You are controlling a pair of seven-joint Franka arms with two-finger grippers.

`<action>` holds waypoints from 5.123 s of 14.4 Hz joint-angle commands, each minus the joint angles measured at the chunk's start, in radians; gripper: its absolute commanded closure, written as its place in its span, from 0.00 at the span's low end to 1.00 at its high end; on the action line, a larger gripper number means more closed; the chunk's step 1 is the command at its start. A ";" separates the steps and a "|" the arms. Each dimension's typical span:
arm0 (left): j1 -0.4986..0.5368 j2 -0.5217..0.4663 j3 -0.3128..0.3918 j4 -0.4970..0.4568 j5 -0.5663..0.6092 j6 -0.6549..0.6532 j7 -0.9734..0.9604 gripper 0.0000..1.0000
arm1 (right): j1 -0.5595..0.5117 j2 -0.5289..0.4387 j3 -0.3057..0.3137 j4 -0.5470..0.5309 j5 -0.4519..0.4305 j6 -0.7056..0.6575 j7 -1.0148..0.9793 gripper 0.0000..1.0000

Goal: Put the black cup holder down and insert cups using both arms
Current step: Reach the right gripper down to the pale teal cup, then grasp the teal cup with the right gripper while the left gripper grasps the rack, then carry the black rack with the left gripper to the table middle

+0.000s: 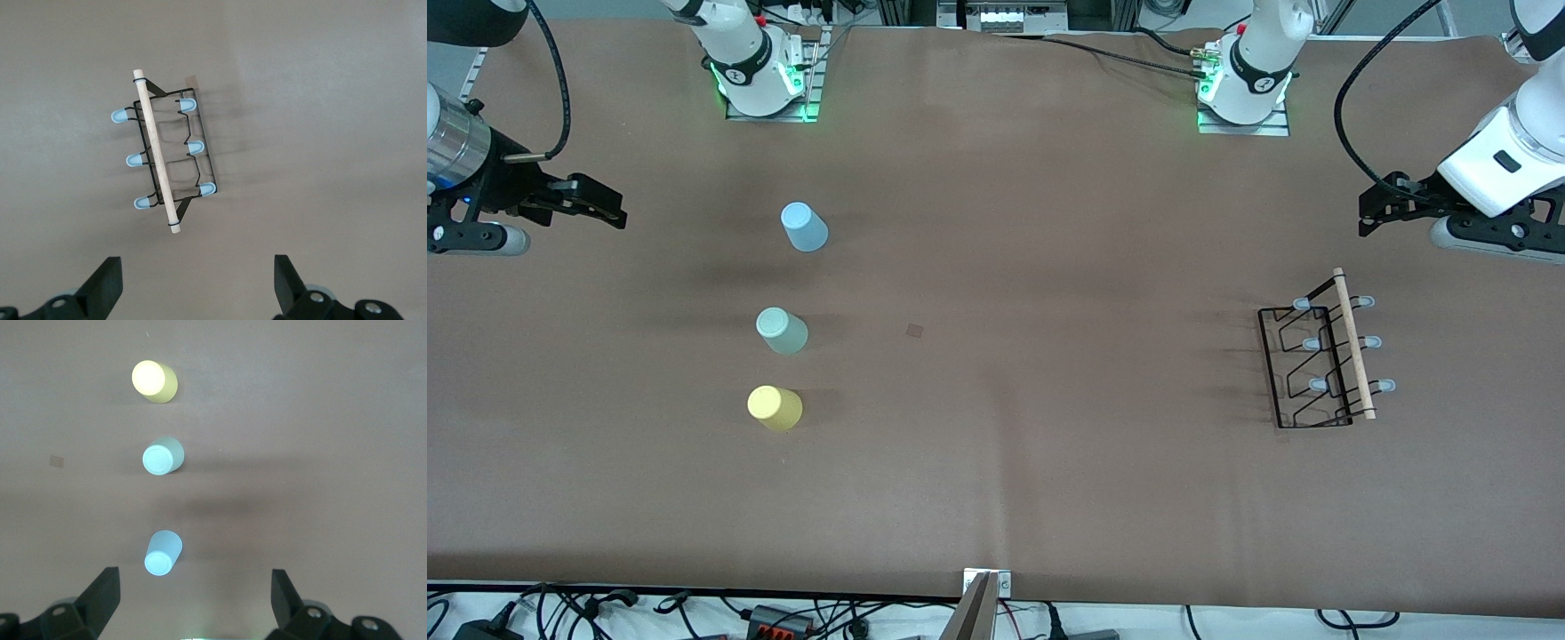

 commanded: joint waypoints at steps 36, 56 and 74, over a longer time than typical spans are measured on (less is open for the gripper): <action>0.119 0.320 0.013 0.060 0.007 0.064 0.012 0.00 | 0.115 0.312 0.039 -0.626 -0.018 1.104 0.042 0.19; 0.107 0.289 -0.083 -0.071 0.012 0.254 -0.009 0.99 | 0.113 -0.007 0.061 -0.351 -0.050 0.387 0.037 1.00; -0.260 0.520 -0.461 0.087 0.014 0.453 -0.880 0.99 | 0.111 -0.002 0.061 -0.336 -0.050 0.361 0.045 1.00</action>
